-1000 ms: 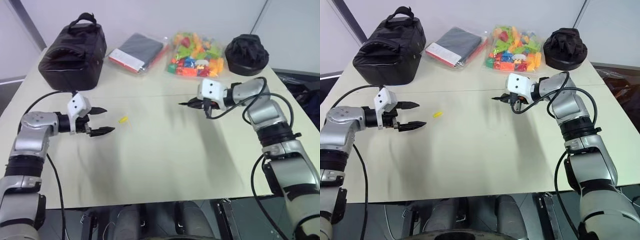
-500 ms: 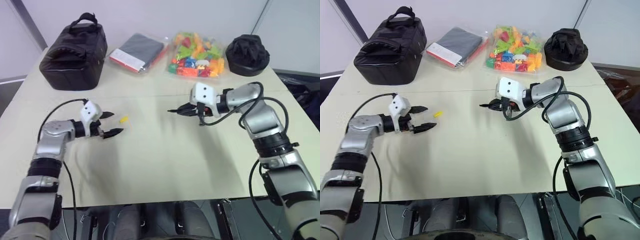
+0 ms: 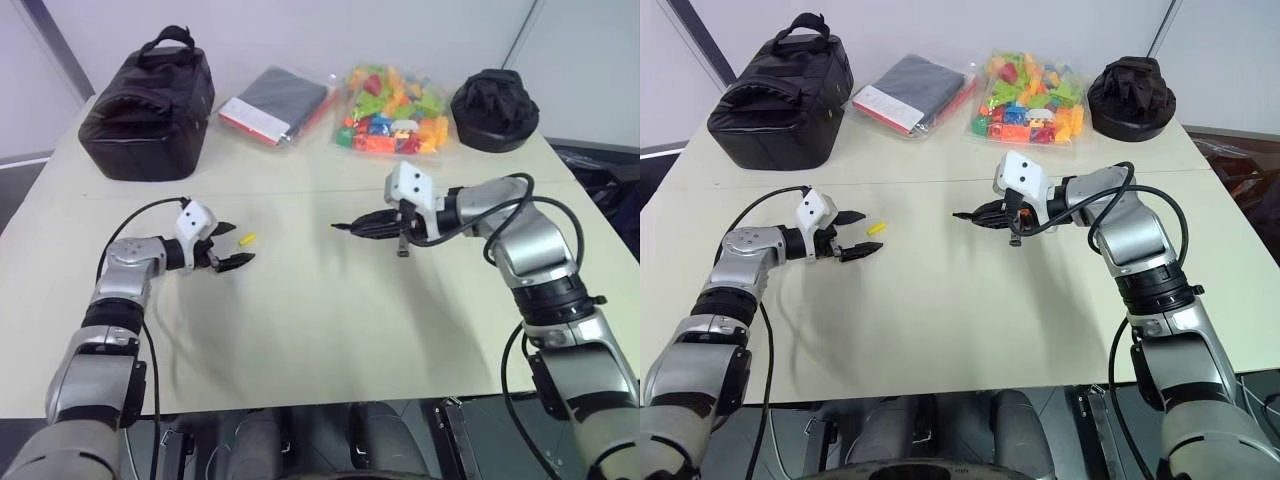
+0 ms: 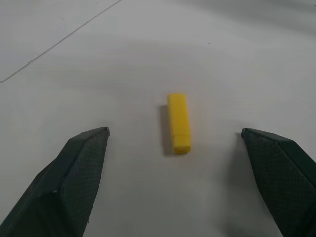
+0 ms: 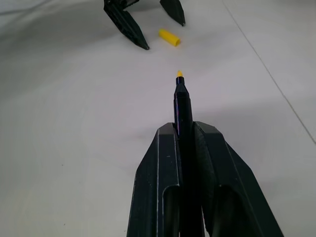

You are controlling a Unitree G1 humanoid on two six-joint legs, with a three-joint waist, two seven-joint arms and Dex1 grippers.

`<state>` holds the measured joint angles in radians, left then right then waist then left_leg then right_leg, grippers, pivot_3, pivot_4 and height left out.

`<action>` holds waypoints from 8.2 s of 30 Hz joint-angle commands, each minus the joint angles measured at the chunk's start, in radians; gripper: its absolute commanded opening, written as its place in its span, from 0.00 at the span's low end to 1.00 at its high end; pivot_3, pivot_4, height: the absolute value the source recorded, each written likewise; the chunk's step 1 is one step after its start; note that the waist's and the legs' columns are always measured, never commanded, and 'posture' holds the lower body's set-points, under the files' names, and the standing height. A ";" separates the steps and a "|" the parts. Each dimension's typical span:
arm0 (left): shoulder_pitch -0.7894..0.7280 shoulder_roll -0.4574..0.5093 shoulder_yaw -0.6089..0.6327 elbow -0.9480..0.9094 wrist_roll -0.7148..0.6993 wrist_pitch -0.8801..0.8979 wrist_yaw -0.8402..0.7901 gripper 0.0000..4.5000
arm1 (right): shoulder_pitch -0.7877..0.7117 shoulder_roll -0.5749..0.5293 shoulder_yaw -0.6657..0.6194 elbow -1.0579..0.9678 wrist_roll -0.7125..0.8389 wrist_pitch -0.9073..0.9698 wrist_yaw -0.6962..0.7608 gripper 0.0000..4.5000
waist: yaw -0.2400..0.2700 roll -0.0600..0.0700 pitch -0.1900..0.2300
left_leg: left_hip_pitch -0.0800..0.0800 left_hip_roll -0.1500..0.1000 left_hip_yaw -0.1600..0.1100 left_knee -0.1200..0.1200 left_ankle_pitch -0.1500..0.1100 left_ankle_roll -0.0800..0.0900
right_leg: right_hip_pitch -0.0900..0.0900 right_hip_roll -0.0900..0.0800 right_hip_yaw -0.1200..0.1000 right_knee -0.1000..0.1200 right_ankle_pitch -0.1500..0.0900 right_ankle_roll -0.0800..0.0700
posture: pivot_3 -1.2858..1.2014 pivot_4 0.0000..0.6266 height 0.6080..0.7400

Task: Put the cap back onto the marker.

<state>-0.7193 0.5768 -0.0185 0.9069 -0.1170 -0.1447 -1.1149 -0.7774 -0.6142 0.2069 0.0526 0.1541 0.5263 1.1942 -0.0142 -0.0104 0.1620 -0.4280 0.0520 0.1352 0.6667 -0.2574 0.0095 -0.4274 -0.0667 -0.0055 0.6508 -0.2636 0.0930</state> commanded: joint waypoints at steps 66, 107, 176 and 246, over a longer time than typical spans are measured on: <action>-0.429 -0.231 -0.119 0.116 0.080 -0.226 -0.232 0.01 | -0.088 -0.061 -0.022 0.109 -0.005 -0.137 0.011 0.00 | 0.000 0.000 0.000 | -0.001 0.000 -0.001 0.001 0.000 0.000 | 0.000 0.001 0.000 -0.001 0.000 0.000 | 0.52 0.24 1.00; -0.431 -0.231 -0.104 0.109 0.075 -0.221 -0.228 0.01 | -0.082 -0.032 -0.019 0.137 -0.009 -0.144 -0.013 0.00 | 0.000 0.000 0.000 | -0.001 0.000 -0.001 0.001 0.000 0.000 | 0.000 0.002 0.000 -0.001 0.000 0.000 | 0.52 0.24 1.00; -0.432 -0.365 -0.128 0.109 0.086 -0.377 -0.378 0.01 | -0.095 -0.040 0.003 0.114 -0.115 -0.316 -0.027 0.00 | 0.000 0.000 0.000 | -0.001 0.000 -0.001 0.001 0.000 0.000 | 0.000 0.002 0.000 -0.001 0.000 0.000 | 0.52 0.24 1.00; -0.039 -0.198 0.095 -0.431 -0.063 0.273 0.180 0.98 | 0.231 -0.101 -0.352 0.194 -0.006 -0.007 -0.437 0.00 | 0.000 -0.001 0.000 | -0.001 0.001 -0.001 0.001 0.004 -0.007 | 0.000 0.002 0.001 0.000 0.000 0.000 | 0.52 0.24 1.00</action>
<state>-0.7744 0.3894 0.0304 0.6235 -0.1274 0.0420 -1.0099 -0.5529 -0.7161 -0.0941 0.3202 0.1326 0.4799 0.8096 -0.0137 -0.0111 0.1623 -0.4292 0.0528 0.1339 0.6678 -0.2533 0.0028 -0.4274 -0.0651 -0.0047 0.6514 -0.2634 0.0932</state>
